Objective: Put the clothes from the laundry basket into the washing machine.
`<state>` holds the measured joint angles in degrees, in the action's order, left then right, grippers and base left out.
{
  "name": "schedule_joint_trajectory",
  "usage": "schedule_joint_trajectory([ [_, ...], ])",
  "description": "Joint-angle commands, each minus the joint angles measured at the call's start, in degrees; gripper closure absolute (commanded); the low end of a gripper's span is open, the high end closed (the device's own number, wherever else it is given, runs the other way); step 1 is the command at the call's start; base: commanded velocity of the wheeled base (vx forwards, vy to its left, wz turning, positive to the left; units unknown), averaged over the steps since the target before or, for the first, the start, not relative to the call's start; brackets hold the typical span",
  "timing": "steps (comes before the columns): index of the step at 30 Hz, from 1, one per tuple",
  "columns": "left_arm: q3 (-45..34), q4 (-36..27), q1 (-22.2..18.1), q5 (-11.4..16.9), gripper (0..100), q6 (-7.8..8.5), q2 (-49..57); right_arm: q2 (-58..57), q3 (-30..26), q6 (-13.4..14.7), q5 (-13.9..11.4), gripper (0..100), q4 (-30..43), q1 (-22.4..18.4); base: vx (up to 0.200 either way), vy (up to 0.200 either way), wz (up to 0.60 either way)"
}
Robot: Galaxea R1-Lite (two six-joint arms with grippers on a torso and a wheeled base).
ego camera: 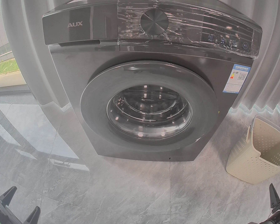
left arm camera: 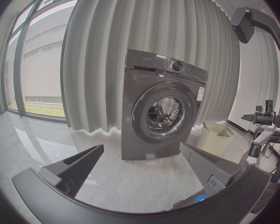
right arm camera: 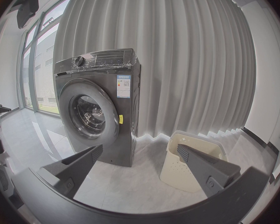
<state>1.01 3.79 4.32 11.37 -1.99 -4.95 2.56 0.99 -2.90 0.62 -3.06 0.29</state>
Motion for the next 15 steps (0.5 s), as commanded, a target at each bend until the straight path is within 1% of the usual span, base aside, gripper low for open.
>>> schedule_joint_trajectory([
  [1,-0.92,-0.01,-0.01,-0.30,0,-1.09,-0.06,-1.59,-0.99,-1.41,-2.03,0,0.34,-0.29,0.000,0.000,0.00],
  [2,-0.92,-0.01,-0.10,-0.48,0,-1.09,-0.15,-1.59,-0.99,0.18,-1.76,0,1.57,-0.29,0.000,0.000,0.00],
  [3,-0.84,-0.36,-1.42,-0.83,0,-1.18,0.47,-1.59,-0.99,1.76,-1.32,0,2.80,-0.29,0.000,0.000,0.00],
  [4,-0.84,-0.45,-2.12,-0.83,0,-1.18,0.64,-1.59,-0.99,2.20,-1.24,0,3.06,-0.20,0.000,0.000,0.00],
  [5,-0.75,-0.98,-5.81,-1.09,0,-0.91,2.14,-1.68,-0.90,2.99,-0.97,0,3.59,-0.12,0.000,0.000,0.00],
  [6,-0.66,-1.07,-6.16,-1.79,0,-0.03,2.66,-1.68,-0.99,3.25,-0.80,0,3.15,-0.12,0.000,0.000,0.00],
  [7,-0.66,-1.07,-6.16,-1.79,0,-0.03,2.66,-1.68,-0.99,3.25,-0.80,0,3.15,-0.12,0.000,0.000,0.00],
  [8,-0.66,-1.24,-5.63,-6.10,0,0.32,2.49,-1.59,-0.99,3.08,0.35,0,2.88,-0.29,0.000,0.000,0.00],
  [9,-0.66,-1.24,-5.63,-7.59,0,0.23,2.40,-1.59,-0.99,2.99,0.43,0,2.88,-0.29,0.000,0.000,0.00],
  [10,-0.66,-1.15,-5.63,-8.56,0,0.32,2.49,-1.59,-0.99,2.99,0.43,0,2.88,-0.29,0.000,0.000,0.00],
  [12,-0.66,-1.15,-5.63,-8.65,0,0.32,2.49,-1.59,-0.99,2.90,0.43,0,2.88,-0.12,0.000,0.000,0.00],
  [13,-0.66,-1.15,-5.55,-9.26,0,0.76,2.40,-1.68,-0.99,2.99,0.26,0,2.80,-0.03,0.000,0.000,0.00],
  [14,-0.66,-1.24,-5.55,-10.14,0,0.58,2.40,-1.68,-0.99,2.99,0.26,0,2.80,-0.03,0.000,0.000,0.00],
  [15,-0.75,-0.89,-5.55,-12.43,0,0.76,2.40,-1.68,-0.99,3.08,0.26,0,2.80,-0.03,0.000,0.000,0.00],
])
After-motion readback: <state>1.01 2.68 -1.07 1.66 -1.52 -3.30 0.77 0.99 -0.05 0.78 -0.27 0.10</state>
